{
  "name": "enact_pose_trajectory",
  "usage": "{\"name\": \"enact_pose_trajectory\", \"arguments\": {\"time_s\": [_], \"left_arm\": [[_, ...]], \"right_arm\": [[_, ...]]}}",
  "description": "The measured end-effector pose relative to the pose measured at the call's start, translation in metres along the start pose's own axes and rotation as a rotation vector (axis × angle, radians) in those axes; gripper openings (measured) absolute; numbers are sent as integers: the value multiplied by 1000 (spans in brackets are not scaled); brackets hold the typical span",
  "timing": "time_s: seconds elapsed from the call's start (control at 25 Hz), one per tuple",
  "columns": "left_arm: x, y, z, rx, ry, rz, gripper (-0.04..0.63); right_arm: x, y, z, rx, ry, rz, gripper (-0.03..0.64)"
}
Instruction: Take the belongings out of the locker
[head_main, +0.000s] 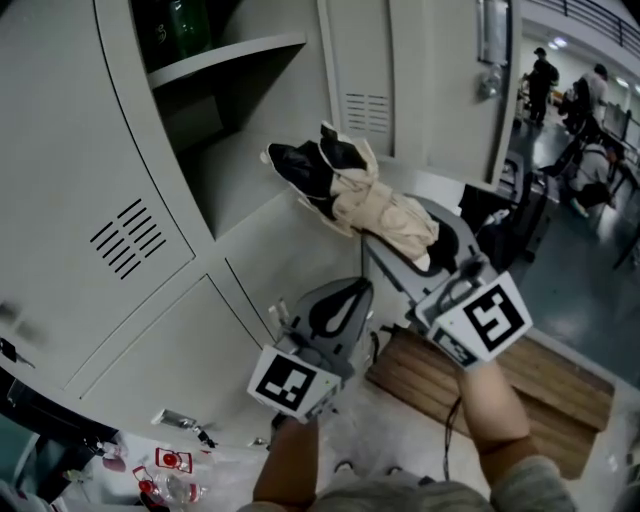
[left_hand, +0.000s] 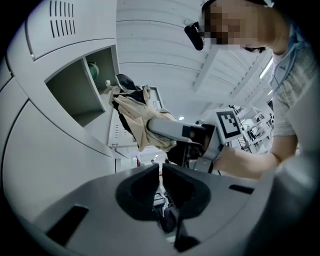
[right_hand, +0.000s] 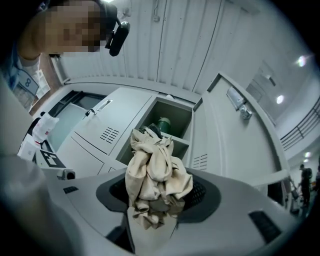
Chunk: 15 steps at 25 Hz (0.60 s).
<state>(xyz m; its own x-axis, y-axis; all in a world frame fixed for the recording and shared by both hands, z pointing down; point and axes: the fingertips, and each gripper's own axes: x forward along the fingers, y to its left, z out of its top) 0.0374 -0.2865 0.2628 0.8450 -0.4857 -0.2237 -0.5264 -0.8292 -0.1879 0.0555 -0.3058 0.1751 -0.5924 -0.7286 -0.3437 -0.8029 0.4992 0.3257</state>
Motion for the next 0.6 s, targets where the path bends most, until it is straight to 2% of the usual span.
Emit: {"name": "enact_pose_trajectory", "arguments": {"time_s": [0.4,0.6], "left_arm": [[17,-32,-18,12,34,-58,5],[23,-57,-38,-5,76,-104,5]], "right_arm": [[-78,0,-29,95,-8,-25,232],[-122,-3,-56,161,40,-70,232]]}}
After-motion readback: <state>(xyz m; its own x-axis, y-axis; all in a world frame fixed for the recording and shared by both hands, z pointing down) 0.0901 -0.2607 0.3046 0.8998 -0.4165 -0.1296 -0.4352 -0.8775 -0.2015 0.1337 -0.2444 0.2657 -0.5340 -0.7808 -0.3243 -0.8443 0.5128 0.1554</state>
